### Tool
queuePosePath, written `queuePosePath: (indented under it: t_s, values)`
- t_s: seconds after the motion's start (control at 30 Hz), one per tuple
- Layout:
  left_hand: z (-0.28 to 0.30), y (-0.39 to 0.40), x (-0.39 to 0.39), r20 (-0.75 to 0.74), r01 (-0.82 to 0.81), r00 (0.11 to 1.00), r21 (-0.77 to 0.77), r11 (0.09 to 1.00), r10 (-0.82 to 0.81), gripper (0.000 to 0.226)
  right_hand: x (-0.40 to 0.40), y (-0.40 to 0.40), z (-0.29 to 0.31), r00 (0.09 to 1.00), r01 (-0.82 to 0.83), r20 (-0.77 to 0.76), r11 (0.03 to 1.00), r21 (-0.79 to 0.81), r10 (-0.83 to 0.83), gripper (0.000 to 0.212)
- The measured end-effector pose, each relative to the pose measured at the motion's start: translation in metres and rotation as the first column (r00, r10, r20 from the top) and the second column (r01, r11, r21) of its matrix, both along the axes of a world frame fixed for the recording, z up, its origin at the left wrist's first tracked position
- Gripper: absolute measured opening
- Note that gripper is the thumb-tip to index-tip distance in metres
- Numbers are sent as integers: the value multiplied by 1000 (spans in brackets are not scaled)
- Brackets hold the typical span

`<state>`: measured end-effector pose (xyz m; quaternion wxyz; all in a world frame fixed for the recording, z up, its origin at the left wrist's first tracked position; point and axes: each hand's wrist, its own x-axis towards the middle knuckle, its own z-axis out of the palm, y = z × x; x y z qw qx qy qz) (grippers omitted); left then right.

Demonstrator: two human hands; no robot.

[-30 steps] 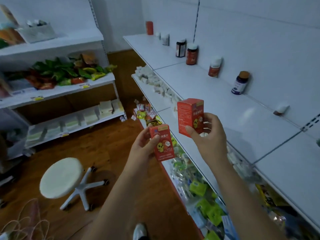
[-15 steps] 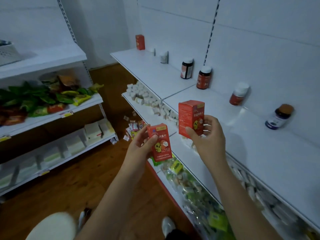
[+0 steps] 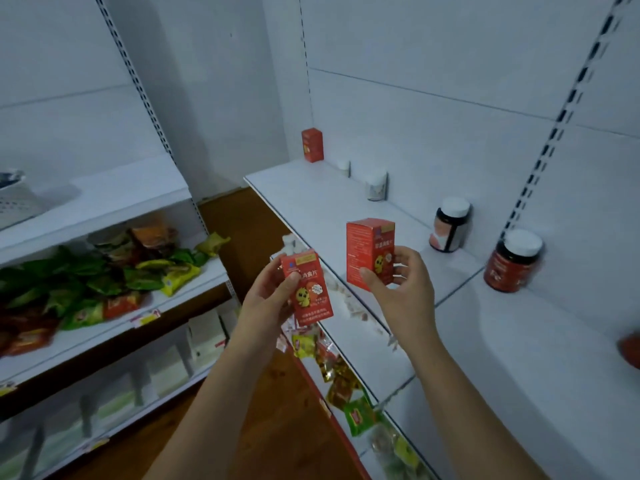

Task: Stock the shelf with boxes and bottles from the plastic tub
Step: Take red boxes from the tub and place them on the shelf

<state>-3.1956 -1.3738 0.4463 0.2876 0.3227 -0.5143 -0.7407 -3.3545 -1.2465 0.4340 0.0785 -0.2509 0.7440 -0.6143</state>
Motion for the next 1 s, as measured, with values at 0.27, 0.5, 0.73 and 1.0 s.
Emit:
queuePosePath:
  t_s: [0.27, 0.5, 0.73, 1.0]
  values:
    - [-2, -118, -55, -12, 29, 1000, 5, 1000, -29, 44, -47, -117, -8, 999, -17, 48, 1000, 22, 16, 53]
    - [-19, -240, -111, -19, 143, 989, -5, 990, -144, 58, -83, -213, -24, 994, 104, 40, 993, 47, -106, 52]
    - [-25, -369, -167, -62, 304, 951, 20, 953, -302, 55, -111, -326, -32, 963, 271, 0, 962, 45, -271, 51]
    - [-16, -473, -219, -33, 463, 884, -76, 883, -466, 47, -134, -417, -29, 908, 420, -54, 899, 127, -416, 55]
